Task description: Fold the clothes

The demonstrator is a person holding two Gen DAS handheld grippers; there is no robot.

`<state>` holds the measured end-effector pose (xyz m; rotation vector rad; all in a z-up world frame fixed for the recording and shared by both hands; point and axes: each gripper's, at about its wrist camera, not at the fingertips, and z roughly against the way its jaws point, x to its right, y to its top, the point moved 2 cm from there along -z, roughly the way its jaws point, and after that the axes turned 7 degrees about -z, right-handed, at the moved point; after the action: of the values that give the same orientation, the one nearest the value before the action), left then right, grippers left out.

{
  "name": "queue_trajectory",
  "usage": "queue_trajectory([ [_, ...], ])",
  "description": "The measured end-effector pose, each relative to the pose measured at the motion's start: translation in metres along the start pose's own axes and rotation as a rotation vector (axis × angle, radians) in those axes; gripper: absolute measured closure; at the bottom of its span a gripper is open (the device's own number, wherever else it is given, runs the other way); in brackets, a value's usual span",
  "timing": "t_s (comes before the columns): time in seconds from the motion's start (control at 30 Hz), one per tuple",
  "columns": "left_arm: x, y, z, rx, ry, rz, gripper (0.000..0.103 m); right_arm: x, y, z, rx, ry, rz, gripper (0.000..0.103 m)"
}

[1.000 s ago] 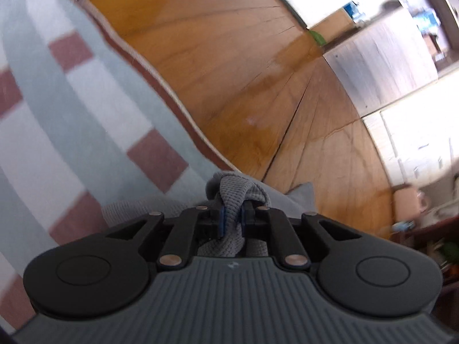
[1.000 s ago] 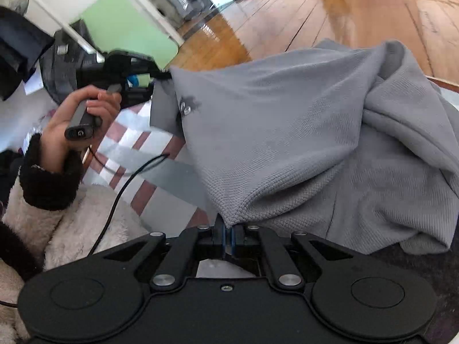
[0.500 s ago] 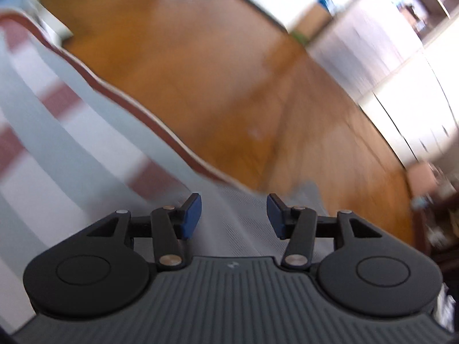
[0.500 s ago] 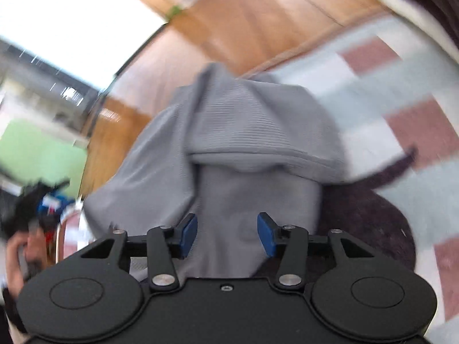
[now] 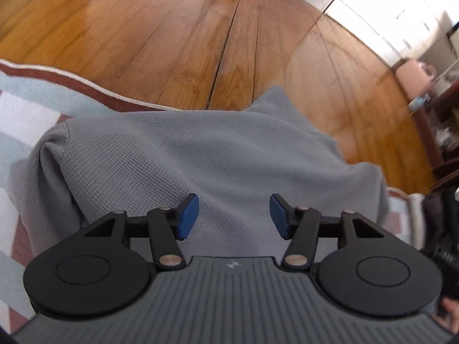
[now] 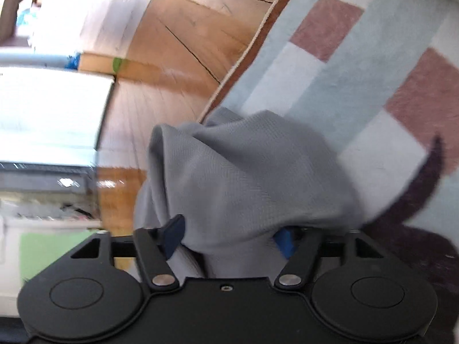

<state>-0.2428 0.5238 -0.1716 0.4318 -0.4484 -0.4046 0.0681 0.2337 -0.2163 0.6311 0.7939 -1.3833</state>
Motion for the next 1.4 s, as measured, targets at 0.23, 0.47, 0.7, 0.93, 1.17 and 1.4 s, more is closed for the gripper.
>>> queue_trajectory([
  [0.23,0.004,-0.006,-0.012,-0.059,0.022,-0.02,0.045,-0.057,-0.021,0.03,0.236,-0.072,0.358,0.096],
  [0.47,0.018,-0.007,0.005,0.019,-0.02,-0.063,0.045,-0.106,-0.075,0.077,0.325,-0.11,0.807,0.096],
  [0.7,0.055,0.048,-0.024,0.097,0.091,-0.286,0.037,-0.039,-0.095,0.038,0.033,-0.402,0.853,0.097],
  [0.93,0.051,0.062,-0.073,0.026,0.059,-0.297,0.025,-0.077,-0.039,0.047,0.137,-0.495,0.945,0.097],
  [1.17,0.038,-0.009,-0.064,-0.124,-0.01,-0.358,0.049,-0.095,-0.03,0.042,0.132,-0.578,1.029,0.097],
  [1.4,0.036,-0.03,-0.042,-0.14,-0.03,-0.355,0.092,-0.109,-0.038,0.048,0.304,-0.47,0.966,0.097],
])
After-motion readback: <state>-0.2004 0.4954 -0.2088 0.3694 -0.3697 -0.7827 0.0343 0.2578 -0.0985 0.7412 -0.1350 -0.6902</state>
